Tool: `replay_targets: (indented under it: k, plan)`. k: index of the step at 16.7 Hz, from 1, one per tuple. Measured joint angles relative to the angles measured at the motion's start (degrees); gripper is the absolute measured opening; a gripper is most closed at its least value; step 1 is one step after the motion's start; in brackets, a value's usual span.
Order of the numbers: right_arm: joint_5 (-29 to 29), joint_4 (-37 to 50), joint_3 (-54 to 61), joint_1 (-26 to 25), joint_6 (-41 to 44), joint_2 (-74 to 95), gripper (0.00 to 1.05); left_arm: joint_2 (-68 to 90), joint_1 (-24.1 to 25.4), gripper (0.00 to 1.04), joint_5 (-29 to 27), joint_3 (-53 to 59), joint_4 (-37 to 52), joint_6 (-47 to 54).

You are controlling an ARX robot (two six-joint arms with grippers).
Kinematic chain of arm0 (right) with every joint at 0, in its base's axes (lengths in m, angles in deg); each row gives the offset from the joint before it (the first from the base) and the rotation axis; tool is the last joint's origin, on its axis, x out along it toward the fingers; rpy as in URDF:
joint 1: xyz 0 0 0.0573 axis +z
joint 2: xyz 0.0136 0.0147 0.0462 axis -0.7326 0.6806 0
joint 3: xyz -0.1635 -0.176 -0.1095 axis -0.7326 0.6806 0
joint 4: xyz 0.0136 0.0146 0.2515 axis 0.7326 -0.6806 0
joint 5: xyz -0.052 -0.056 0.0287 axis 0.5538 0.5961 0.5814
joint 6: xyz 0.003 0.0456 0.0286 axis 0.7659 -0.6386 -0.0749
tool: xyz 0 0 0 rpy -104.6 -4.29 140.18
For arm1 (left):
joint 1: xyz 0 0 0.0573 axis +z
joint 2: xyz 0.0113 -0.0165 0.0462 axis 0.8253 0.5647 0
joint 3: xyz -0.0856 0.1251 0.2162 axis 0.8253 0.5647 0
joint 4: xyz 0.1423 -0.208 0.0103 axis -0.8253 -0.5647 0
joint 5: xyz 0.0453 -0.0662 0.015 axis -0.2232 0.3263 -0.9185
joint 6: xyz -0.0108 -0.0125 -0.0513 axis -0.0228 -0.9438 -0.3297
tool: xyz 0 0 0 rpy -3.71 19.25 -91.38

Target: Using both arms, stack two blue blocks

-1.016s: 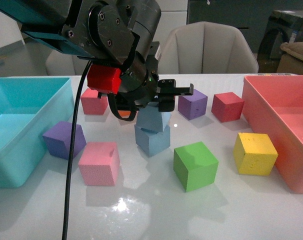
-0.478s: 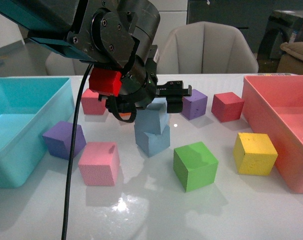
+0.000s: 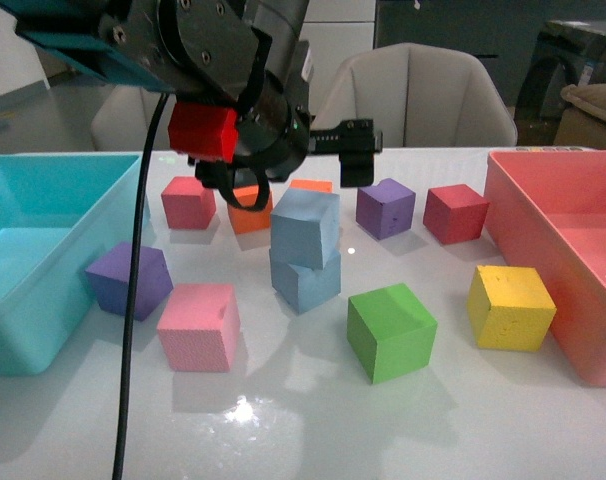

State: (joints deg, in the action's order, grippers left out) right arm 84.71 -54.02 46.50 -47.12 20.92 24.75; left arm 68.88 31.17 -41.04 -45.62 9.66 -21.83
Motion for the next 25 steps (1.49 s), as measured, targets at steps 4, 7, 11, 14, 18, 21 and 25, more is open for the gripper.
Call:
replay_targets:
  k: [4, 7, 11, 14, 18, 21, 25]
  plan:
    - [0.00, 0.00, 0.00, 0.00, 0.00, 0.00, 0.98, -11.10, -1.99, 0.98, -0.44, 7.72, 7.30, 0.83]
    - [0.00, 0.00, 0.00, 0.00, 0.00, 0.00, 0.98, -16.26, -3.04, 0.98, -0.46, 13.25, 11.98, 0.90]
    - [0.00, -0.02, 0.00, 0.00, 0.00, 0.00, 0.98, -22.03, -4.28, 0.98, -0.55, 19.19, 16.00, 1.55]
    - [0.00, 0.00, 0.00, 0.00, 0.00, -0.02, 0.98, -35.56, -6.67, 0.98, -0.55, 32.83, 19.91, 1.70]
    - [0.00, 0.00, 0.00, 0.00, 0.00, -0.02, 0.98, -44.09, -7.34, 0.94, -5.57, 44.09, 27.21, 4.24]
    - [0.02, -0.02, 0.00, 0.00, 0.00, 0.00, 0.98, -59.58, 1.79, 0.53, -16.74, 63.08, 41.77, 10.56]
    - [0.00, -0.02, 0.00, 0.00, 0.00, 0.00, 0.98, -70.44, 9.55, 0.02, -7.50, 75.43, 41.44, 11.19]
